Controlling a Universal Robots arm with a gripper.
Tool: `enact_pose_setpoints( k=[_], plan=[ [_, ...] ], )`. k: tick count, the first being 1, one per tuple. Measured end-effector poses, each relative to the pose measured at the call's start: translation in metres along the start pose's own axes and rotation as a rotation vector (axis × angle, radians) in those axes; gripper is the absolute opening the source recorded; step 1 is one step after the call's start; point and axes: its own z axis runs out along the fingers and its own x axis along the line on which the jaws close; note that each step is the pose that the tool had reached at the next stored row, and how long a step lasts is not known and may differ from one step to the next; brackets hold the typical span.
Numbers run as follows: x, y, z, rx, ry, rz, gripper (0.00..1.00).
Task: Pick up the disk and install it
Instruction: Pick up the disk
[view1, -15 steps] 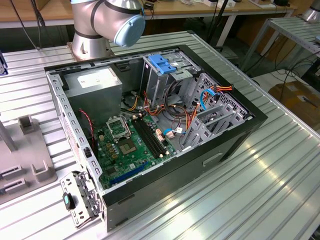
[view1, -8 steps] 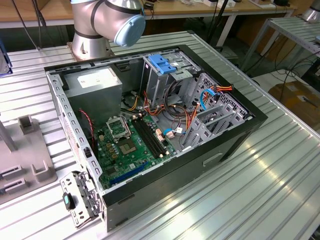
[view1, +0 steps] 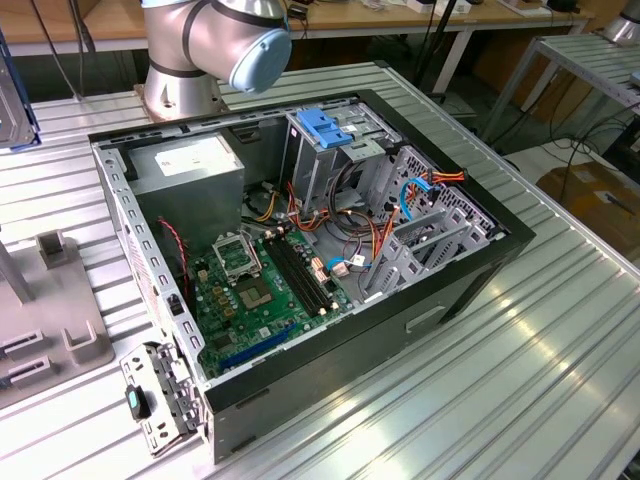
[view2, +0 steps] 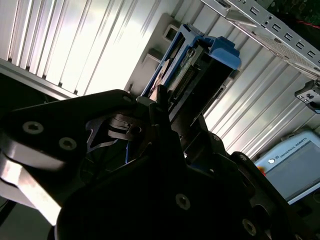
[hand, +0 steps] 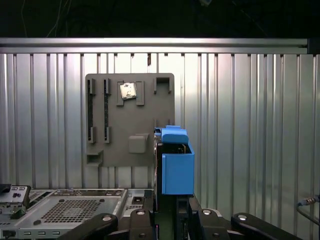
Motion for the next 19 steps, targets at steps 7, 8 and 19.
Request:
enact_pose_setpoints(
  k=[7,8,19],
  plan=[
    [0.0,-0.0113,0.0002,0.0,0.0,0.0,0.35],
    [-0.0001,-0.0124,0.0002,0.0,0.0,0.0,0.35],
    [-0.0002,-0.024,0.0003,0.0,0.0,0.0,0.35]
  ],
)
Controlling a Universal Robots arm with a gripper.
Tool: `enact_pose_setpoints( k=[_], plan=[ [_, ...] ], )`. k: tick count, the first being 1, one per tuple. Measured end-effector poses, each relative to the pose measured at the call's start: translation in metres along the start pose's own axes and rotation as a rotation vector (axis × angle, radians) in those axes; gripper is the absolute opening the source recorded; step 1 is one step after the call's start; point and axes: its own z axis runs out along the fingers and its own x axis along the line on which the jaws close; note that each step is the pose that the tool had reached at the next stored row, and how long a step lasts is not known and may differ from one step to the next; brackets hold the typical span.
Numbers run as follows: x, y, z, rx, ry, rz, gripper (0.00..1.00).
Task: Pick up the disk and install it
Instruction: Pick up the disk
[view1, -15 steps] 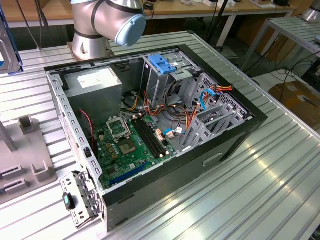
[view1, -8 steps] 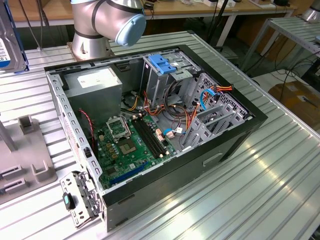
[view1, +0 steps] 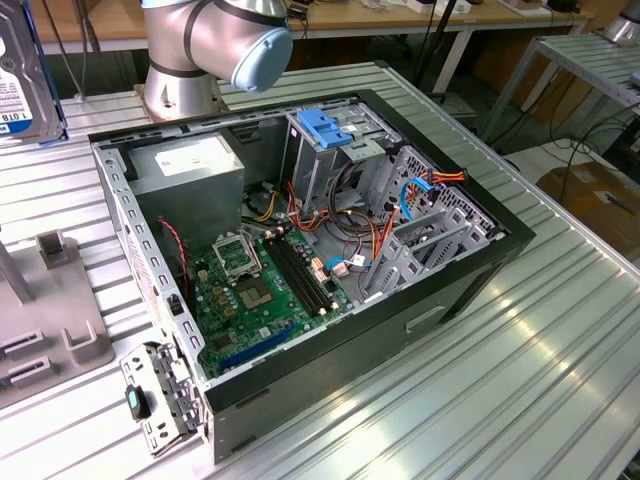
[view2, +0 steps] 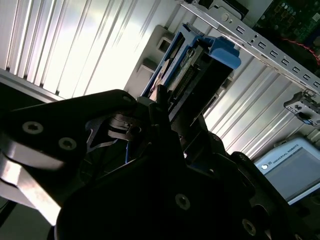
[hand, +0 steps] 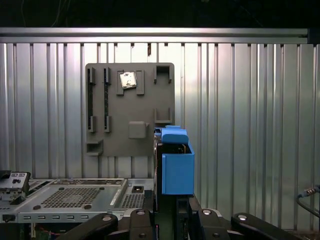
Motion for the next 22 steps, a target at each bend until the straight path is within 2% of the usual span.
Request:
enact_pose_setpoints(
  k=[16,22],
  plan=[
    [-0.0001,-0.0155,0.0002,0.0,0.0,0.0,0.35],
    [-0.0001,-0.0174,0.0003,0.0,0.0,0.0,0.35]
  ],
)
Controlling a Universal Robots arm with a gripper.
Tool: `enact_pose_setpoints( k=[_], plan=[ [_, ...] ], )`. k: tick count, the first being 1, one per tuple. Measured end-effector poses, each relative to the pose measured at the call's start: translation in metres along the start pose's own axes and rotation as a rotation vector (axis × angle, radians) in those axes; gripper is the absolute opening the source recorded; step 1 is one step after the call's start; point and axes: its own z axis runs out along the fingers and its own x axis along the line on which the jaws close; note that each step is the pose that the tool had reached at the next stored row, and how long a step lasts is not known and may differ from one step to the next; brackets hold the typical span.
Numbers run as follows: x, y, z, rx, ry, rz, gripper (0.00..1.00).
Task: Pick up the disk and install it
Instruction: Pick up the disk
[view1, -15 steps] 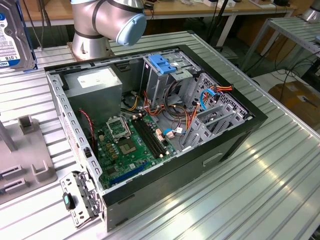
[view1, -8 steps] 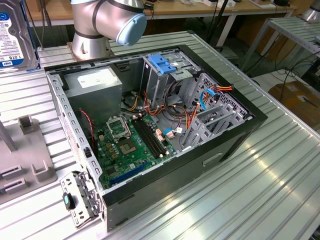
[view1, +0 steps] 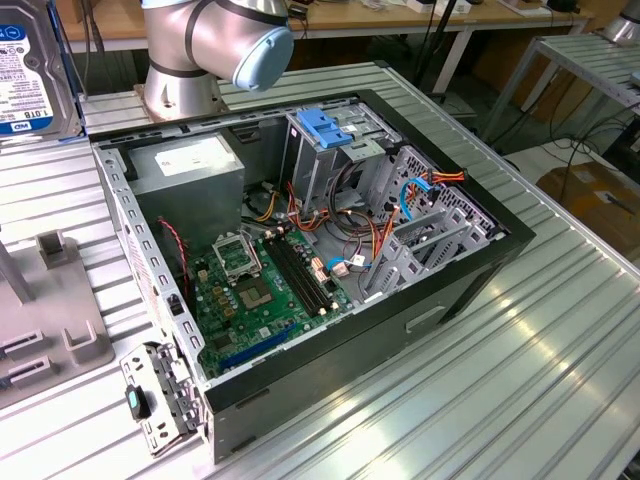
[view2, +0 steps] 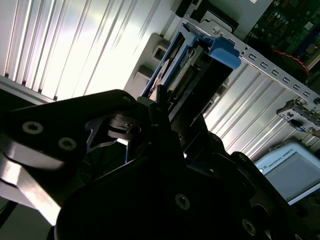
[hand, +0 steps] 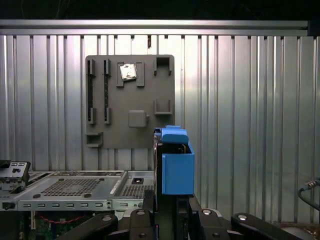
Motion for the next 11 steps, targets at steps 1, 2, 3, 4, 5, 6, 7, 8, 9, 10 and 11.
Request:
enact_pose_setpoints(
  k=[1,2,3,4,5,6,7,8,9,10,11],
  plan=[
    [0.0,0.0,0.0,0.0,0.0,0.0,0.35],
    [0.0,0.0,0.0,0.0,0.0,0.0,0.35],
    [0.0,0.0,0.0,0.0,0.0,0.0,0.35],
    [0.0,0.0,0.0,0.0,0.0,0.0,0.35],
    [0.0,0.0,0.0,0.0,0.0,0.0,0.35],
    [0.0,-0.0001,0.0,0.0001,0.0,0.0,0.35],
    [0.0,-0.0002,0.0,0.0,0.0,0.0,0.35],
    [0.0,-0.0005,0.0,0.0,0.0,0.0,0.35],
    [0.0,-0.0007,0.0,-0.0001,0.0,0.0,0.35],
    [0.0,-0.0012,0.0,0.0,0.0,0.0,0.35],
    [0.0,-0.0017,0.0,0.0001,0.0,0.0,0.35]
  ],
)
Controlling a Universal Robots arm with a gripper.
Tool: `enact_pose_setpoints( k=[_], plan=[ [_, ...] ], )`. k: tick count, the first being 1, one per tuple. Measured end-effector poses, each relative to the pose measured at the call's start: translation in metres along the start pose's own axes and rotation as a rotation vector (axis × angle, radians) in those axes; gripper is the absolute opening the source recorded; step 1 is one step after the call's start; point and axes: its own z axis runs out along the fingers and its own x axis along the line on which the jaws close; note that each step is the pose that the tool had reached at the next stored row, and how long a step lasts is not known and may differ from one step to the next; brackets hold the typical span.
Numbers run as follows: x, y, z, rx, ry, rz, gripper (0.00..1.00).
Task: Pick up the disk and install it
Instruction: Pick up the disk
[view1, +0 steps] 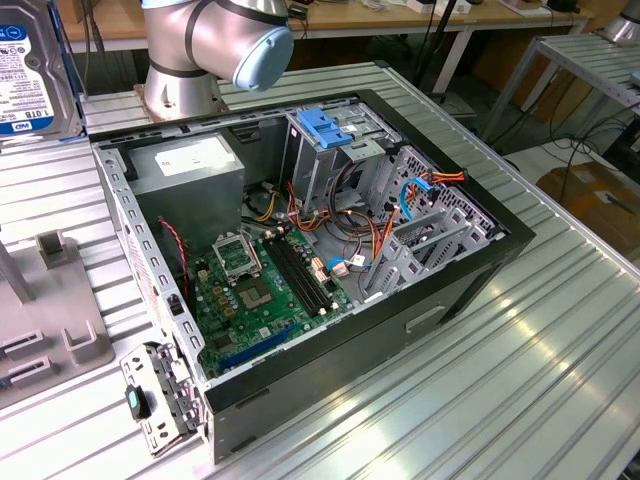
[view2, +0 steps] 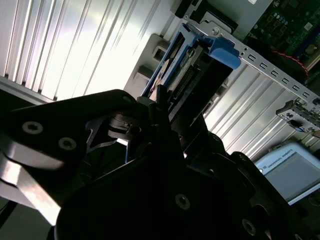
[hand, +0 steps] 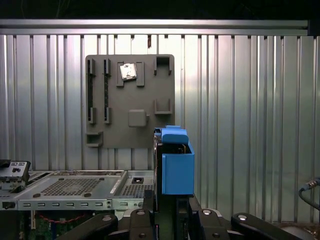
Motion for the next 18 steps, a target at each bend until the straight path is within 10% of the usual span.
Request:
enact_pose_setpoints(
  k=[18],
  plan=[
    [-0.0001,-0.0096,0.0001,0.0,0.0,0.0,0.35]
  ],
)
